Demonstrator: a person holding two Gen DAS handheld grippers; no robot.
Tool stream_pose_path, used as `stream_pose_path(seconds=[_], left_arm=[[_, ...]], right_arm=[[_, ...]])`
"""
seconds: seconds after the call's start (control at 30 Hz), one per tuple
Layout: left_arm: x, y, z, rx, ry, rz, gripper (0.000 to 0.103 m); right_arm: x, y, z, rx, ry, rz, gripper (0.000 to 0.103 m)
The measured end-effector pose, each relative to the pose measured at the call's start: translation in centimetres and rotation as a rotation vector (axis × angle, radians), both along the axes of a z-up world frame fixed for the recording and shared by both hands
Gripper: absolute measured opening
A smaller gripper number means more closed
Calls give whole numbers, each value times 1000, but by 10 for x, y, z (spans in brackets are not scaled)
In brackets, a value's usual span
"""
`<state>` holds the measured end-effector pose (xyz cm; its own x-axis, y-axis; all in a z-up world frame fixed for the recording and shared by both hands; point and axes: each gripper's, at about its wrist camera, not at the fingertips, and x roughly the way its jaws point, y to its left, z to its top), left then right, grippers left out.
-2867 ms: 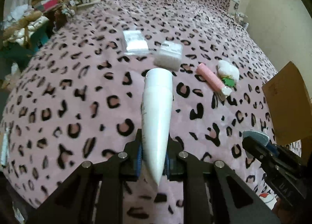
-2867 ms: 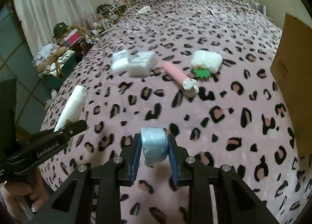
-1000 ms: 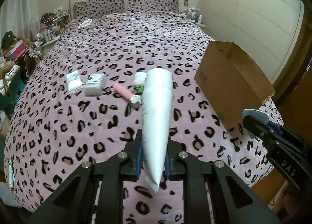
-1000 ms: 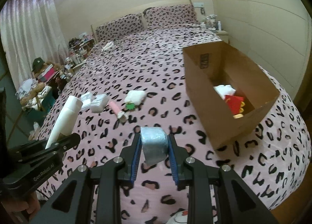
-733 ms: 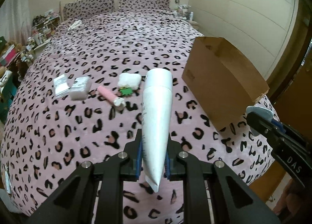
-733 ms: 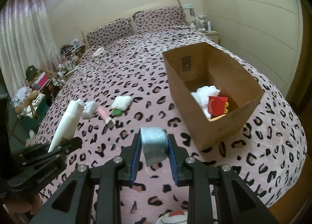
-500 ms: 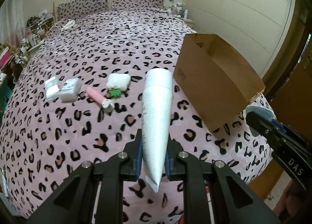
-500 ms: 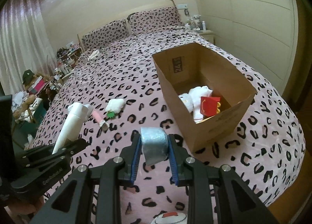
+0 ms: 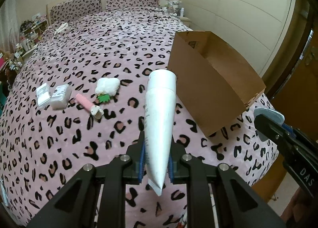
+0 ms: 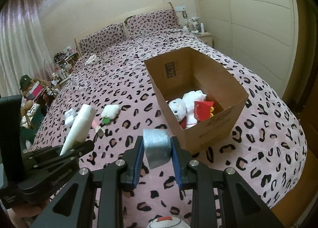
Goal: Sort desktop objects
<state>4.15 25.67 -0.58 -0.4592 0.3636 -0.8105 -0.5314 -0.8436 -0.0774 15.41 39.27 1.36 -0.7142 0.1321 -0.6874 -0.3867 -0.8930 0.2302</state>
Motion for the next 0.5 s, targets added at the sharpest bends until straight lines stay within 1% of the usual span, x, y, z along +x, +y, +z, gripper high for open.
stream_pose_path(seconds=[0.5], left_arm=[[0, 35, 3, -4, 12, -73, 18]], right_arm=[[8, 21, 2, 8, 4, -39, 27]])
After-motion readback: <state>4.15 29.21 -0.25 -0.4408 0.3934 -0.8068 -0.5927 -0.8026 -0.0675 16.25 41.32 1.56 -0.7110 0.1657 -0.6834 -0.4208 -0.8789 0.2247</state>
